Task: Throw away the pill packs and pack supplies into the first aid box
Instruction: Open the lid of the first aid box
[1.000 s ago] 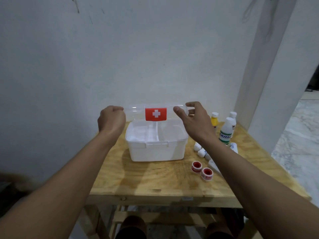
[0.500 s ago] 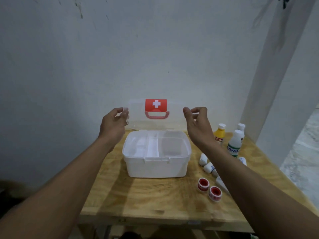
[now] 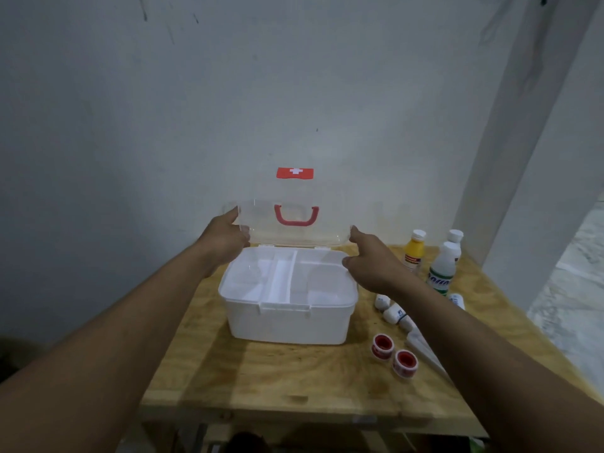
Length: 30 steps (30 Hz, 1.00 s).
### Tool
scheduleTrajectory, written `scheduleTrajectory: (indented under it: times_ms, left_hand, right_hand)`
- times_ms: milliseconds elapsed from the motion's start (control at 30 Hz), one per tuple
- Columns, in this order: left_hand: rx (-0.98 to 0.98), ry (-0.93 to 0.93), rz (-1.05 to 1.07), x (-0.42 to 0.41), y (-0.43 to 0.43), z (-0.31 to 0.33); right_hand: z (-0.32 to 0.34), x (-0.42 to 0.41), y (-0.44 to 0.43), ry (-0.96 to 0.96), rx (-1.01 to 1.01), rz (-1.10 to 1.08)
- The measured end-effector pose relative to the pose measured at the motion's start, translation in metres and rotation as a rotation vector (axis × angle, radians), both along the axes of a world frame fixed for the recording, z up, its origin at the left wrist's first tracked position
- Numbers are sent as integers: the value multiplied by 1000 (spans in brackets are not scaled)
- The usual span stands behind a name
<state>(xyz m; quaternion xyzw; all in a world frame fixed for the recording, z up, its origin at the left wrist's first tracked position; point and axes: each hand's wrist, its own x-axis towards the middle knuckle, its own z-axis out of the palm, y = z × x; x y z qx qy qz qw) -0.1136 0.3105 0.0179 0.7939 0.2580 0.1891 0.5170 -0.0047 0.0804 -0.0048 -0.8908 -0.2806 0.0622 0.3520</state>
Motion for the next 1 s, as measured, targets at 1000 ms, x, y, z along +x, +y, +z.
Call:
scheduleTrajectory:
  times_ms: [1000]
  left_hand:
    - [135,305,-45,-31,11,-14]
  right_hand:
    - [15,-25,-16,502,128,-17]
